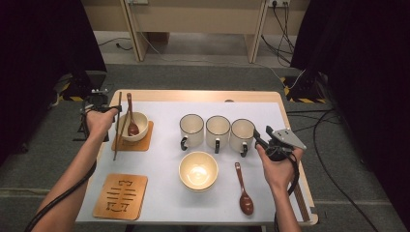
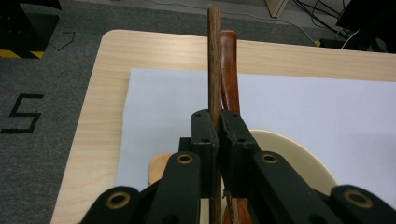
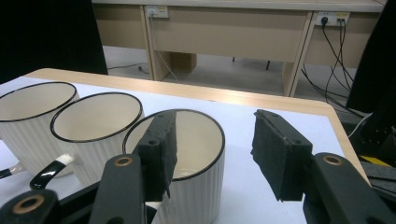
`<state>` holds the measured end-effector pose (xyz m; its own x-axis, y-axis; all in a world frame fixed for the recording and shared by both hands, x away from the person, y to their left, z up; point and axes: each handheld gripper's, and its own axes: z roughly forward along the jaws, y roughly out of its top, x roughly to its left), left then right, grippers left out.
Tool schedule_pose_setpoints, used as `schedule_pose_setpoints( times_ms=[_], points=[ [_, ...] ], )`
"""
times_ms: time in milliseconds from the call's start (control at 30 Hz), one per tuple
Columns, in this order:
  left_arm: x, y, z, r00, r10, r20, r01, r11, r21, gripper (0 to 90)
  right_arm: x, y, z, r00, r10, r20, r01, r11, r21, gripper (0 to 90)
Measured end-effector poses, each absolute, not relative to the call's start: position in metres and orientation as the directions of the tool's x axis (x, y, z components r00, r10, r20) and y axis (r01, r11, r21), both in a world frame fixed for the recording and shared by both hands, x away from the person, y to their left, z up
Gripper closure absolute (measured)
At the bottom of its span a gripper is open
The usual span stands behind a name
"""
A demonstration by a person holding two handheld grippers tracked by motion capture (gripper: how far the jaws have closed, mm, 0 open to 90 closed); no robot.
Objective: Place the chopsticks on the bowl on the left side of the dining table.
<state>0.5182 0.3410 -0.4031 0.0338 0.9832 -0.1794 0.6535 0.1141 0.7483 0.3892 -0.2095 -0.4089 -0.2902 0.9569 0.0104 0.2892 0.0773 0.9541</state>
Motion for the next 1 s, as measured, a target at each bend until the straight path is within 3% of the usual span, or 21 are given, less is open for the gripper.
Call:
schedule_pose_setpoints(
  times_ms=[1000],
  points=[
    [0.528,0.344,-0.428,-0.022,0.955,-0.296,0.691,0.229,0.685,83.3,0.389,-0.212,-0.407,-0.283,0.959,0.006,0.286,0.078,0.955,49.6]
  ],
)
